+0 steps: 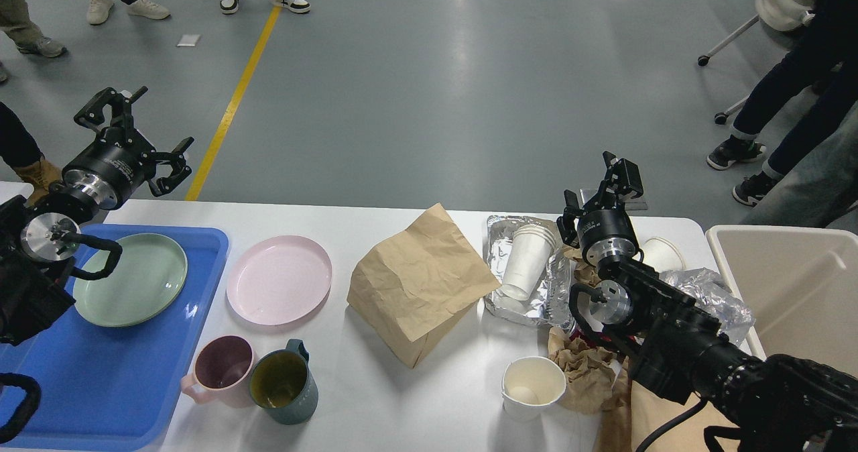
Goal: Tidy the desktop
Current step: 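Move the left gripper over the purple-pink mug near the tray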
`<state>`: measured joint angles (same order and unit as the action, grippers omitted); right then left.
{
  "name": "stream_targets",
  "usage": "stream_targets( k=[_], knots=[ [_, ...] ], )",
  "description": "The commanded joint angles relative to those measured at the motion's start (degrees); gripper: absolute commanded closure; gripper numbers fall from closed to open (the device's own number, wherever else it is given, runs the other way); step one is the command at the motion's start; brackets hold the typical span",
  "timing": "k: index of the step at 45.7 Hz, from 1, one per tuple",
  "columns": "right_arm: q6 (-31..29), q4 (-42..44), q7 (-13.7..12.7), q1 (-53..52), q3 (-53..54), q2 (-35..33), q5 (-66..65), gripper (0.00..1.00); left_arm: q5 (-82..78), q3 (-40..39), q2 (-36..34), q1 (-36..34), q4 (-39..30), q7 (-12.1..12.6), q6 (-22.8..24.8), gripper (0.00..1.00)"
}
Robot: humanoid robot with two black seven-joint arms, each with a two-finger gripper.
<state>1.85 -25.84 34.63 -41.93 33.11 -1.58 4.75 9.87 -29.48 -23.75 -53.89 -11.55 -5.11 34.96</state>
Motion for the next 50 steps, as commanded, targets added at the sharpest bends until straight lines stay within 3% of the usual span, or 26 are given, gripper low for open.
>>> stream_targets(
  k=[1,18,24,32,39,50],
  knots=[
    [0.0,0.0,0.0,0.0,0.0,0.0,0.0,0.0,-0.1,13.6,-2.2,-3.6,0.0,0.1,0.1,0.03],
    [0.0,0.0,0.0,0.0,0.0,0.0,0.0,0.0,-0.3,47.1,-1.9,-14.5,0.0,0.0,1.2,0.03],
    [0.0,0.0,0.0,0.0,0.0,0.0,0.0,0.0,-7.3,56.4,-0.5,-15.4,-0.1,0.0,7.4,0.03],
    [0.0,0.0,0.0,0.0,-0.1,0.0,0.0,0.0,-21.6,70.9,0.7,-19.3,-0.4,-0.5,20.0,0.03],
    [0.0,0.0,0.0,0.0,-0.1,0.0,0.0,0.0,-22.9,76.8,3.0,-23.4,-3.4,-0.2,20.0,0.03],
    [0.0,0.0,0.0,0.0,0.0,0.0,0.0,0.0,-22.9,92.0,3.0,-35.0,-16.2,-0.3,20.0,0.03]
  ],
)
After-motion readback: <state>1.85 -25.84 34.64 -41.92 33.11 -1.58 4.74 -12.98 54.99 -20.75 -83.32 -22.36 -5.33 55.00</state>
